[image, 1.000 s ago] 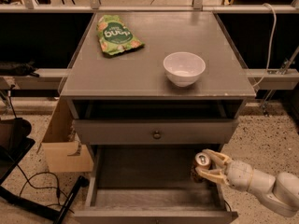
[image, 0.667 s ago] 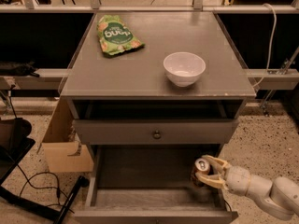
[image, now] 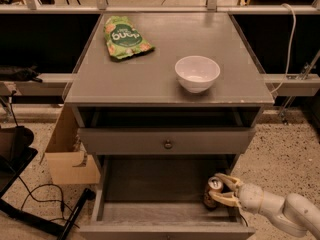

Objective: Place orange can into middle drawer

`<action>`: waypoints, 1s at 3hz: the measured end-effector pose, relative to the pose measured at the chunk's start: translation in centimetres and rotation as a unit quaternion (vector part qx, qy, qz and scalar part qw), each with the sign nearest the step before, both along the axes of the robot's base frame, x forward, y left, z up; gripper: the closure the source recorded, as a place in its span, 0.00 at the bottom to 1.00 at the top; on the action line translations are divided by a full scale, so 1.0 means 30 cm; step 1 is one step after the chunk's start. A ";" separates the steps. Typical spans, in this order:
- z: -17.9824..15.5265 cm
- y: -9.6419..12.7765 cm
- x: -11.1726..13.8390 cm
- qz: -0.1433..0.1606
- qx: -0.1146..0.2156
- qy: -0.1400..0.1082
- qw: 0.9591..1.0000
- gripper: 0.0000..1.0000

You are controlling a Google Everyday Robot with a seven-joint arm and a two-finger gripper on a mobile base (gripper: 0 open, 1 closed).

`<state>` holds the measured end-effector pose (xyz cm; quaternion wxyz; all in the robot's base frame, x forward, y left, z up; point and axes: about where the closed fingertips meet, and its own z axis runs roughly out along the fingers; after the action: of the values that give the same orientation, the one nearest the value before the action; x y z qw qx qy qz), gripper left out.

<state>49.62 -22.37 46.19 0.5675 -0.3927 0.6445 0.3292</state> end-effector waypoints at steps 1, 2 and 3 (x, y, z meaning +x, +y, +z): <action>-0.005 -0.003 0.002 -0.001 0.000 0.001 1.000 0.81; -0.005 -0.002 0.002 -0.001 0.000 0.000 1.000 0.58; -0.005 -0.002 0.002 -0.001 0.000 0.000 1.000 0.34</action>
Offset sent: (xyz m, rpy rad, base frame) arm 0.0006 -0.0008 -0.0014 -0.0008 0.0010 -0.0014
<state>49.68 -22.44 46.05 0.5672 -0.3923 0.6451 0.3288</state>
